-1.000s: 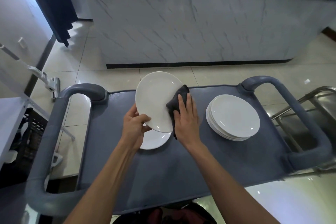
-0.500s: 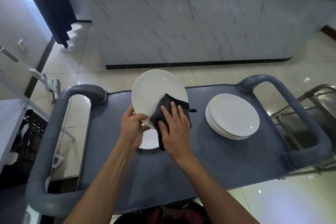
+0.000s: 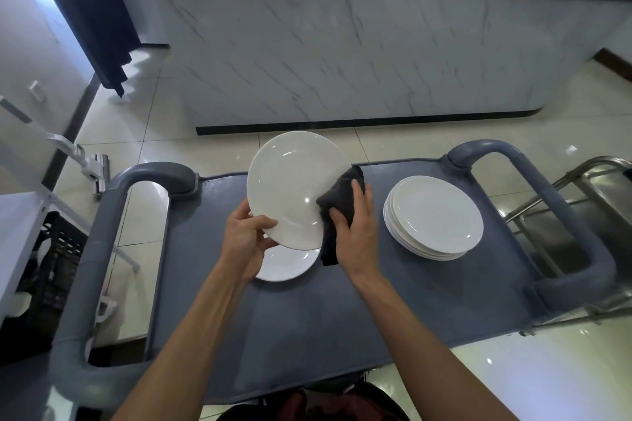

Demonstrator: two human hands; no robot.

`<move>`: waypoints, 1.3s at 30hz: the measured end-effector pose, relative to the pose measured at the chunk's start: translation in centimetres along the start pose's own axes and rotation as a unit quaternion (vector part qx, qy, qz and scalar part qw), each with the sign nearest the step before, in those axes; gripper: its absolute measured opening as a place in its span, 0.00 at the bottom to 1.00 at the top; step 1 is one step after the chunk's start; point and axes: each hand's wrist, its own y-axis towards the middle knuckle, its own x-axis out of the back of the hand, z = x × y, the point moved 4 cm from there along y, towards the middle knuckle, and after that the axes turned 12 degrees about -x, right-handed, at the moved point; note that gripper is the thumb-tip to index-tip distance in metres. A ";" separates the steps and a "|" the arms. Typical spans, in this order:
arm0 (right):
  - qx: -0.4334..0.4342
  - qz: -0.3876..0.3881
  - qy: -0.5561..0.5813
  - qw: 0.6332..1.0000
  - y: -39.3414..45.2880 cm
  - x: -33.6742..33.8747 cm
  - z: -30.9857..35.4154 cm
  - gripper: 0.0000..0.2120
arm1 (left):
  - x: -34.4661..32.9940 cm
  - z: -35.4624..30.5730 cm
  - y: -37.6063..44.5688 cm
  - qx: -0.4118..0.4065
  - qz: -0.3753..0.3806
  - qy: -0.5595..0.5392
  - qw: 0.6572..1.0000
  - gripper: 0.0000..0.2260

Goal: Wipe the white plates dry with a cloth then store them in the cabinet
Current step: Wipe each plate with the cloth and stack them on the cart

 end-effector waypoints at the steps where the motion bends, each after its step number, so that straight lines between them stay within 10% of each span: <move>1: -0.003 -0.001 0.013 1.000 0.2 0.3 0.0 0.31 | 0.2 0.0 0.1 0.002 0.005 0.004 1.000 0.20; 16: 0.007 0.018 0.024 1.000 3.4 4.4 0.6 0.29 | 0.0 -2.6 2.1 -0.009 0.135 0.227 0.965 0.18; 39: 0.209 -0.008 -0.100 0.973 4.6 11.5 0.3 0.22 | -12.5 -1.7 2.6 -0.112 0.354 0.472 0.800 0.33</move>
